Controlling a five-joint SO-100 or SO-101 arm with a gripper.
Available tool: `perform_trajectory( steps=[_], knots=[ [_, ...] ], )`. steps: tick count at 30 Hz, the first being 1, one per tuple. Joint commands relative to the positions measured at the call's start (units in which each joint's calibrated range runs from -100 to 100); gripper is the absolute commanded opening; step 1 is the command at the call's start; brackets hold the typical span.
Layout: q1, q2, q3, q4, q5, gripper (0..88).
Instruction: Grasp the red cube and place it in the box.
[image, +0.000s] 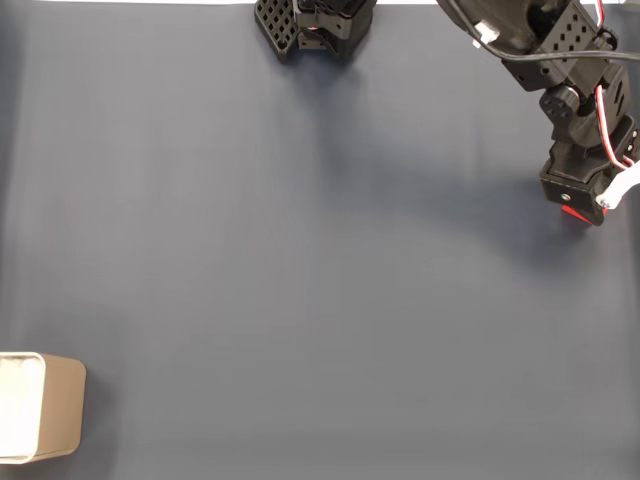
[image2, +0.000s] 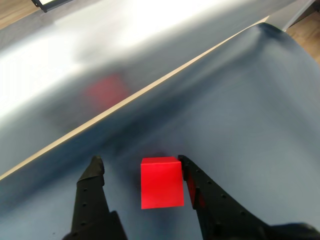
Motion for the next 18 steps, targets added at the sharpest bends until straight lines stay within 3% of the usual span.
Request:
perform_trajectory(
  steps=[1,18],
  knots=[
    [-1.2,-1.5,-0.5,0.3,0.0,34.8],
    [-0.6,-5.4,5.3,0.6,0.5,34.2]
  ],
)
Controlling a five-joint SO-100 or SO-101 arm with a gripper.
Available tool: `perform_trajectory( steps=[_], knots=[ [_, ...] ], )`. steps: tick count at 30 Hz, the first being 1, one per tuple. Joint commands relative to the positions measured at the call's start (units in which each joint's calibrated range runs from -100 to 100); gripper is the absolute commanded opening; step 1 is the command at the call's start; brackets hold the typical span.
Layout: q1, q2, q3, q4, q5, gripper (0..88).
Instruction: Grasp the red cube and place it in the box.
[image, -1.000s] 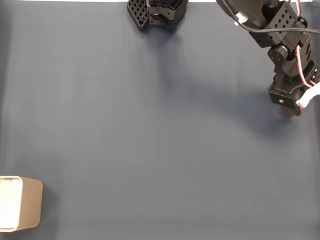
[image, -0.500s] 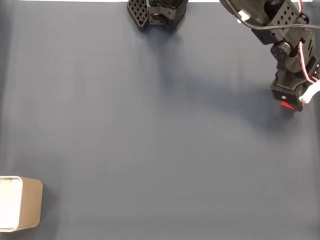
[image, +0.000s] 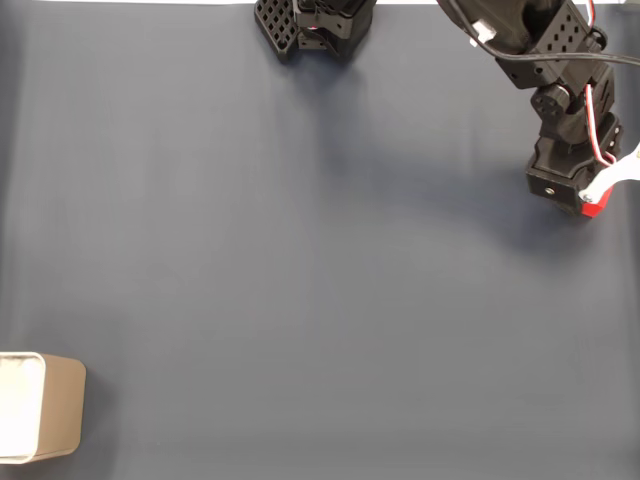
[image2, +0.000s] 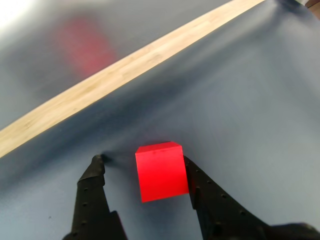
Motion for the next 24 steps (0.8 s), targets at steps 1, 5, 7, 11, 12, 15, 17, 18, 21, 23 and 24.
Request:
perform_trajectory(
  steps=[1,5,7,11,12,15,17,18,21,23,24],
  knots=[
    [-0.1,-5.3,1.1,0.2,0.6,34.2],
    [0.2,-6.5,2.8,0.0,1.0,34.0],
    [0.4,-7.2,3.3,-0.4,1.1,33.7],
    [0.6,-8.3,3.3,-0.8,1.2,30.3],
    [0.6,-8.5,3.2,-0.9,1.3,28.7],
    [0.7,-8.9,3.2,-0.9,1.6,24.3],
    [0.8,-9.3,3.2,-1.4,1.7,20.4],
    [0.9,-9.3,3.2,-1.6,1.8,18.2],
    [1.3,-9.7,3.2,-2.0,2.1,14.8],
    [1.5,-9.9,3.3,-2.0,2.5,12.8],
    [1.5,-9.9,3.4,-2.0,2.8,12.0]
  ],
)
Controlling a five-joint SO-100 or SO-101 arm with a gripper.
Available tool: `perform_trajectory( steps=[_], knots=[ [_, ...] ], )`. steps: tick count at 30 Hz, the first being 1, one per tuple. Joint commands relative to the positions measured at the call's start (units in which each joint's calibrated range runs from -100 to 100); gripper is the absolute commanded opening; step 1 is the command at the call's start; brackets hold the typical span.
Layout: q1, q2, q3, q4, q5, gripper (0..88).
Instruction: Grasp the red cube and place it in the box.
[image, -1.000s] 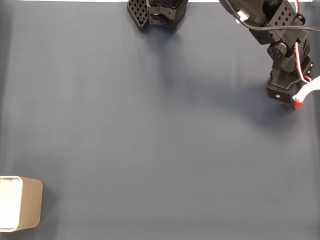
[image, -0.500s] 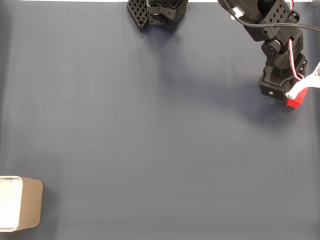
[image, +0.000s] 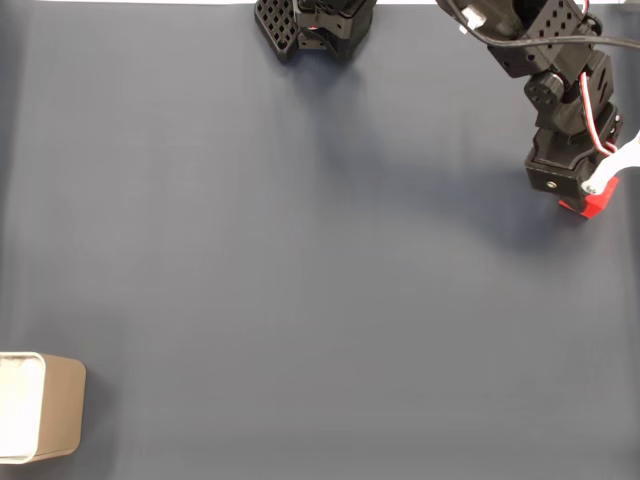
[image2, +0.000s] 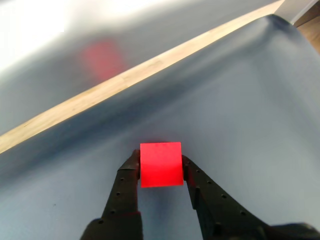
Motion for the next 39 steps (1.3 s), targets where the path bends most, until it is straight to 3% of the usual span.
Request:
perform_trajectory(
  steps=[1,17,39],
  knots=[
    [1.5,-4.4,-0.4,-1.4,1.3,11.4],
    [2.4,-6.4,0.4,-0.2,3.0,3.2],
    [10.0,-19.9,-1.4,10.6,-0.8,2.0]
  ],
)
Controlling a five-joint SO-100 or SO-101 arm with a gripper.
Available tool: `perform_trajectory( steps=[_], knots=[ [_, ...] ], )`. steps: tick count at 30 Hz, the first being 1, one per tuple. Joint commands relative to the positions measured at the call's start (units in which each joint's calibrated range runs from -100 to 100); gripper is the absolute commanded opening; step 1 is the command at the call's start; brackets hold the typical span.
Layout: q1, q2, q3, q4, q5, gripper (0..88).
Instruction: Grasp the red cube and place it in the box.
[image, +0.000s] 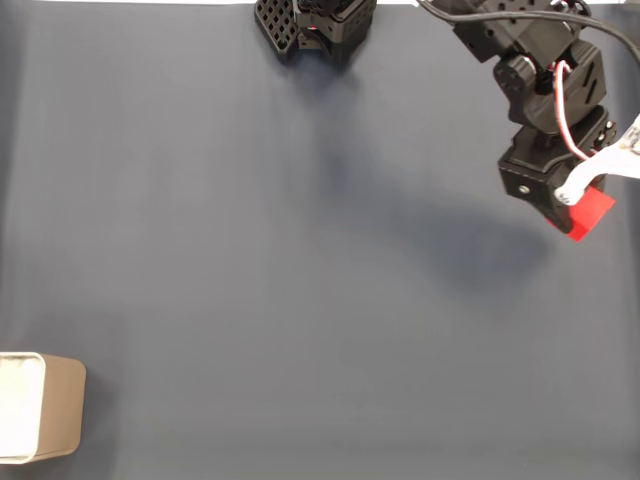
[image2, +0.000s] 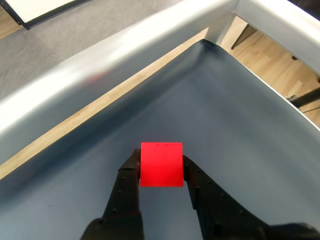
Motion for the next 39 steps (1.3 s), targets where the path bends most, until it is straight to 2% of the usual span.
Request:
perform_trajectory(
  steps=[1,39],
  knots=[
    [2.7,-5.2,-2.3,2.2,-0.5,2.0],
    [25.9,-8.8,-22.2,20.0,-0.3,0.0]
  ],
)
